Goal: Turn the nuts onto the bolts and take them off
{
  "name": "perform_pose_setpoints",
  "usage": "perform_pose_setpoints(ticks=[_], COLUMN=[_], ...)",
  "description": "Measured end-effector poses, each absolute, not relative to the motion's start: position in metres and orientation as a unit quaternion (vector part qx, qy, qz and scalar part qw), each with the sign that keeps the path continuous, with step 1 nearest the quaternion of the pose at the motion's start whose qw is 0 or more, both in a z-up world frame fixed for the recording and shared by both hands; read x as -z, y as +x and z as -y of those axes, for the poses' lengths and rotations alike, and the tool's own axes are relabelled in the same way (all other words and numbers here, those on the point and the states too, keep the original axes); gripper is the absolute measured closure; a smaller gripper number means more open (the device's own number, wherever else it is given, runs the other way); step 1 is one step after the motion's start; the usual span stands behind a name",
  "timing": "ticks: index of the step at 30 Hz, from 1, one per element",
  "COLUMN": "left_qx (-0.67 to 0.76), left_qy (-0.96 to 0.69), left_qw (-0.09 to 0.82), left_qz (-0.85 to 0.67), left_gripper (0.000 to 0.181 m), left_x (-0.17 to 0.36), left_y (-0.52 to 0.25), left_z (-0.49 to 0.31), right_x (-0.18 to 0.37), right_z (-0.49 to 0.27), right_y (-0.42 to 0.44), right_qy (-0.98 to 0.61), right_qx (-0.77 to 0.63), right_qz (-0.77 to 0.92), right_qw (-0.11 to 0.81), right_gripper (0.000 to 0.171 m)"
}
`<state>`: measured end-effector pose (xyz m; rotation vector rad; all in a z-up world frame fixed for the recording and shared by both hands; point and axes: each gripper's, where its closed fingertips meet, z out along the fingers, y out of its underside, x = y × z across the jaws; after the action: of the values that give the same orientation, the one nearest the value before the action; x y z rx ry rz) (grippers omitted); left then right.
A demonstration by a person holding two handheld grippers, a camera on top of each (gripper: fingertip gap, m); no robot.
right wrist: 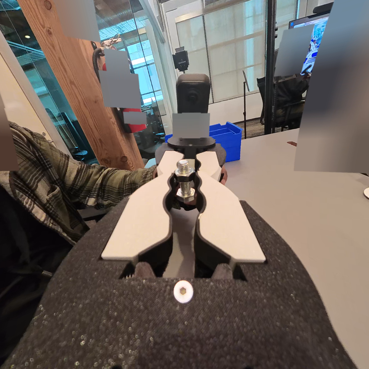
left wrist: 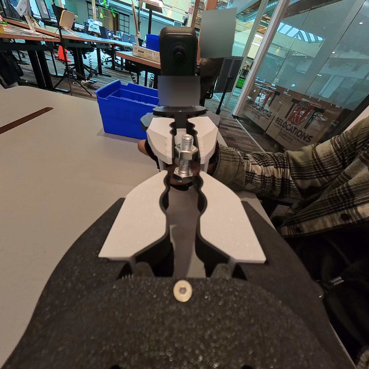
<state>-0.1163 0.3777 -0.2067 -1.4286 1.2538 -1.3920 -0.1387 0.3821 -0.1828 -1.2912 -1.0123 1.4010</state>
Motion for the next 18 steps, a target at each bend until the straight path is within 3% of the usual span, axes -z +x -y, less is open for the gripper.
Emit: perform_pose_setpoints(ticks=[12, 18], left_qx=[0.527, 0.54], left_qy=[-0.557, -0.554], left_qw=[0.39, 0.395], left_qz=[-0.509, -0.495], left_gripper=[0.164, 0.164], left_x=[0.211, 0.208], left_y=[-0.118, -0.119], left_z=[-0.374, -0.373], right_x=[0.187, 0.173], right_z=[-0.379, -0.391], right_y=[-0.141, -0.128], right_qy=[-0.532, -0.564], right_qx=[-0.555, -0.48], right_qz=[0.433, 0.424], right_qw=[0.47, 0.521], right_gripper=[0.152, 0.111])
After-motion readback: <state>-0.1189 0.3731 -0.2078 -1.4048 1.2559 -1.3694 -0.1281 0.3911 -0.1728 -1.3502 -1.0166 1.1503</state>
